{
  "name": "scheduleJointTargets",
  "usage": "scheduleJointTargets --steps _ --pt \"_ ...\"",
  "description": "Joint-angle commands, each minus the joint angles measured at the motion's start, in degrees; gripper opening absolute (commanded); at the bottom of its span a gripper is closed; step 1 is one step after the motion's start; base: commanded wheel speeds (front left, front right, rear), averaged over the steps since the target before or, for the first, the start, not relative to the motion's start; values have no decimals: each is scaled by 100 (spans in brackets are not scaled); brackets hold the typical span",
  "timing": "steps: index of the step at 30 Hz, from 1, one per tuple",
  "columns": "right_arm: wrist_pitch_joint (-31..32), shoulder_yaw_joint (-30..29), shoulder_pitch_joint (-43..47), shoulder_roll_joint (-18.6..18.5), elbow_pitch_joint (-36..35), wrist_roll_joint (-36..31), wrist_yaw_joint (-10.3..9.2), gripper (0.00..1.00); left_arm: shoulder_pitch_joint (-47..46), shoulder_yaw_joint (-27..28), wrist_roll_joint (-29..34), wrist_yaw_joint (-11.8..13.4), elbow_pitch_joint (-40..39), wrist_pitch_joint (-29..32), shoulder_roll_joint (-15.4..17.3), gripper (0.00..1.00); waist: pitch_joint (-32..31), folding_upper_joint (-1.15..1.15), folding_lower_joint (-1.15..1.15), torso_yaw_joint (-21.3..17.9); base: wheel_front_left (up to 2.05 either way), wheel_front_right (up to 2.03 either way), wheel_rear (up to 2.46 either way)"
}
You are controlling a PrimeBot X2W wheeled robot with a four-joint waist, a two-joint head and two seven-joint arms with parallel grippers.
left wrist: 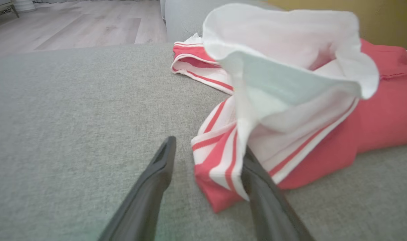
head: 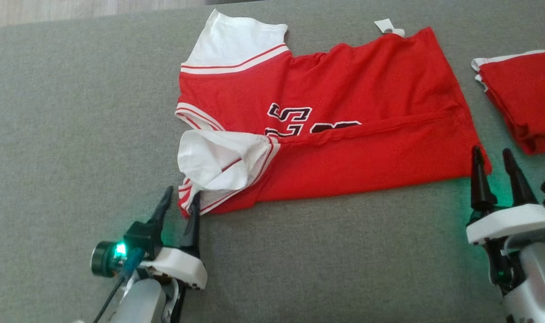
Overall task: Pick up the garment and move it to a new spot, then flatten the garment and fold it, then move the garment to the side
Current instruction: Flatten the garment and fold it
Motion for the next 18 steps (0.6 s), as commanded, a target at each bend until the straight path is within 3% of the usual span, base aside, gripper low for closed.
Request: scheduleJointTargets --steps 1,2,3,7,13,14,15,16,18 --pt "36 119 -176 -56 -88 44 -4 100 -153 229 -21 -30 -40 -45 20 41 6 0 0 18 0 0 0" --pt "77 142 -217 -58 -3 52 -4 100 -203 216 -47 -81 80 -45 3 11 4 0 0 31 0 0 0" --pt "118 150 -258 -58 95 63 -4 100 -246 205 -89 -138 191 -45 -16 0 -2 0 0 44 0 0 0" --pt "214 160 -425 -81 555 31 -4 100 -366 143 -247 -324 519 -45 -80 0 -76 0 0 115 0 0 0" --pt "562 191 -573 -45 1375 -27 -4 100 -365 123 -370 -472 370 -46 -115 0 -268 0 0 241 0 0 0" --pt "594 218 -592 -36 1452 -24 -4 83 -361 117 -370 -484 331 -46 -114 0 -298 0 0 254 0 0 0" --pt "599 243 -605 -29 1513 -9 -4 35 -351 111 -377 -498 306 -46 -109 0 -339 0 0 265 0 0 0" --pt "643 287 -608 -25 1575 23 -4 0 -341 107 -389 -507 282 -46 -102 0 -377 0 0 274 0 0 0" --pt "695 367 -615 -66 1663 69 -4 0 -328 96 -415 -521 248 -24 -86 0 -439 0 0 289 0 0 0"
